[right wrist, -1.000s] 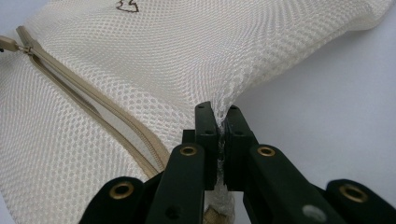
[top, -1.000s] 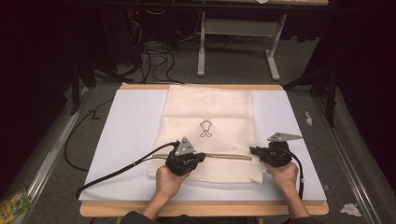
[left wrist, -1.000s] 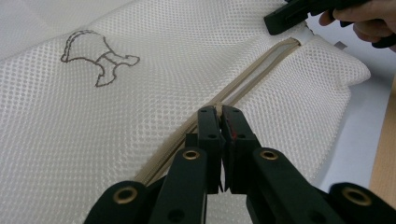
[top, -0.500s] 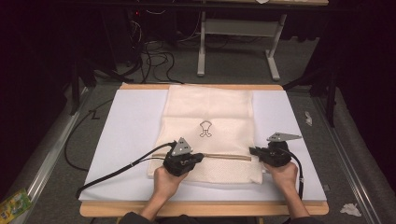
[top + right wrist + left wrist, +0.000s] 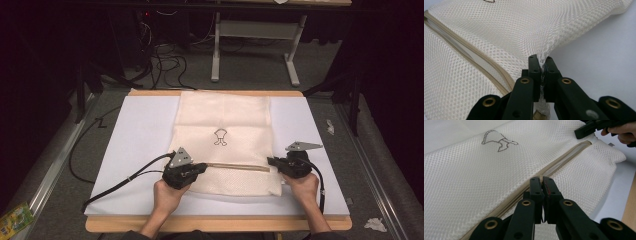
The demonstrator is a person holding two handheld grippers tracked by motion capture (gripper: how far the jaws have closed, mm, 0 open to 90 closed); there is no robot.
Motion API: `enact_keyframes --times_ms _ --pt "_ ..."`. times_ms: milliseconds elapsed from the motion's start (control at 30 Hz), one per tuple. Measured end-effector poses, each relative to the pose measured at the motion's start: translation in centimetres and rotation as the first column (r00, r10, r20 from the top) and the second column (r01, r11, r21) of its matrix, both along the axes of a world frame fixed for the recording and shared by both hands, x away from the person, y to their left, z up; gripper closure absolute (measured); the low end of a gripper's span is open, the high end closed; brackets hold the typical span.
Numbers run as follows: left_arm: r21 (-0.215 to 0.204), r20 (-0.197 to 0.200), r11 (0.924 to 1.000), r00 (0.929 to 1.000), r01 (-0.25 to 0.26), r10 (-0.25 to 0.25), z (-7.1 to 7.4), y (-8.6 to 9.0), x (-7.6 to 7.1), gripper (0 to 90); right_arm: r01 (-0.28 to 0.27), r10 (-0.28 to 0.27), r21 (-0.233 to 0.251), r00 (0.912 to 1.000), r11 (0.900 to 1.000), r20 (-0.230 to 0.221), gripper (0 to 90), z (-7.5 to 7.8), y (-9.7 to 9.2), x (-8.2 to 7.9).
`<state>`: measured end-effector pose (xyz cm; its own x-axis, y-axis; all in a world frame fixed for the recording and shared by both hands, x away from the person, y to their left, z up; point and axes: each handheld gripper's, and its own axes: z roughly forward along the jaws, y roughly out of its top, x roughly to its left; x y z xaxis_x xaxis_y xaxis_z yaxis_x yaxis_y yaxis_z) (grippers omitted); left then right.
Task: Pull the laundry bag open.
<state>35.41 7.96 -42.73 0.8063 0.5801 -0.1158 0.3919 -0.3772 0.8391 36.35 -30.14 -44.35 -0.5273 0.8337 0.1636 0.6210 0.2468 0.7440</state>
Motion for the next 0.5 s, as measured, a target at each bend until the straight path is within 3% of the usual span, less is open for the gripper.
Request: enact_keyframes --times_ms 500 --pt "-0.028 -0.005 0.9986 0.999 -0.044 0.043 0.0 2.5 -0.1 87.2 0.008 -0.008 -0.02 1.0 0.9998 -0.002 88.3 0.0 0.2 0.3"
